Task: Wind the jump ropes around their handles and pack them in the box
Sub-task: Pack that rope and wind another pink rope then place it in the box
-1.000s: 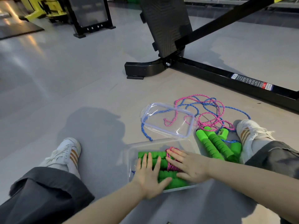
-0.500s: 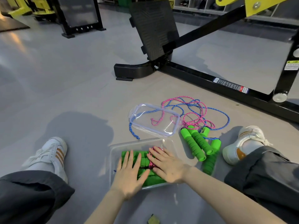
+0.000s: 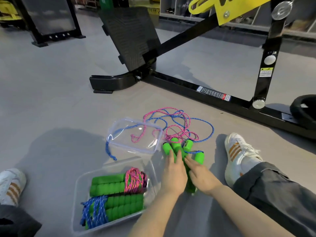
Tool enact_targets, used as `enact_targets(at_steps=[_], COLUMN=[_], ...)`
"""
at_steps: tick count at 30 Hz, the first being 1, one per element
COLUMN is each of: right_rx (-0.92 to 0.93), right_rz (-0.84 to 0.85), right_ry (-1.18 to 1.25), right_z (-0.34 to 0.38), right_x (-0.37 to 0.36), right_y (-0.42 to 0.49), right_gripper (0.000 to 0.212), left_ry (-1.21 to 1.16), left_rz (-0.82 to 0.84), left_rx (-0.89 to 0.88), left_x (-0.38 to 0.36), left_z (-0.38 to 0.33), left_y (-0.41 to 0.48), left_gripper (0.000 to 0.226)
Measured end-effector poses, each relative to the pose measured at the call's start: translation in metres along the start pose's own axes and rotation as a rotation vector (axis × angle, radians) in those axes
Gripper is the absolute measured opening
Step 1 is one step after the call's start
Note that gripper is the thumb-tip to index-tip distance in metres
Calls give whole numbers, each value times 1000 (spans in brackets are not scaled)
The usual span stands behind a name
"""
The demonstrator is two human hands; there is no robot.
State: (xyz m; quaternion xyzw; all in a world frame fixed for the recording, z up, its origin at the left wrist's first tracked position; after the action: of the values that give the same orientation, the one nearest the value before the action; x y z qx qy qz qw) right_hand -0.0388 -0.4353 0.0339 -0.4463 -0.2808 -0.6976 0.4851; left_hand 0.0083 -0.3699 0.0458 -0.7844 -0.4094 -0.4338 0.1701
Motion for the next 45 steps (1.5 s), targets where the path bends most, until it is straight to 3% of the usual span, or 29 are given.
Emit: enact_targets(at_steps=[3, 6, 10, 16, 20, 27, 31, 35, 38, 40, 43, 45], right_rx=[-8, 8, 35, 183, 248, 453, 530, 466, 431, 335, 224, 333], right_rz=[-25, -36, -82, 81, 105, -20, 176, 305, 55, 16, 94, -4], right_ry=[163, 150, 25, -268, -404, -612, -632, -635, -545, -497, -572, -576], right_z=[0, -3, -17, -18, -7, 3, 0, -17, -18, -17, -28, -10], right_x=[5, 13, 16, -15, -28, -28, -27, -22, -6, -1, -14, -11], right_y=[5, 9, 20, 43, 55, 61, 45, 31, 40, 50, 65, 70], right_gripper=[47, 54, 44, 56, 62, 48, 29, 38, 31, 30, 46, 49], left_ry=[-29, 22, 65, 251, 198, 239, 323, 375, 442, 406, 361, 317], left_rz=[118, 170, 168, 59, 44, 103, 138, 151, 193, 145, 274, 259], left_rx=[199, 264, 273, 237, 290, 233, 164, 161, 111, 116, 214, 240], left_x=[-32, -47, -46, -23, -21, -30, -32, -36, -45, -49, -47, -47], left_z=[18, 33, 43, 37, 52, 62, 56, 50, 46, 47, 50, 50], left_y=[15, 21, 26, 32, 41, 36, 34, 24, 14, 14, 1, 1], left_gripper=[51, 56, 65, 40, 42, 62, 73, 65, 63, 56, 48, 55])
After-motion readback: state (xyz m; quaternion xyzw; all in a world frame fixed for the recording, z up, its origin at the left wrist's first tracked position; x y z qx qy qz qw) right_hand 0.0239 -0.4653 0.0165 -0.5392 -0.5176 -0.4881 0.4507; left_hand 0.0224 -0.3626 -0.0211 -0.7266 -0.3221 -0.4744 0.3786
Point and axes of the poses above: each hand's wrist, its own y-axis towards the middle knuckle, its own x-axis out of the back of the hand, z = x × y, the point moved 10 cm from there along y, towards the middle knuckle, and after that the axes turned 10 degrees about -z, right-handed, at the moved point
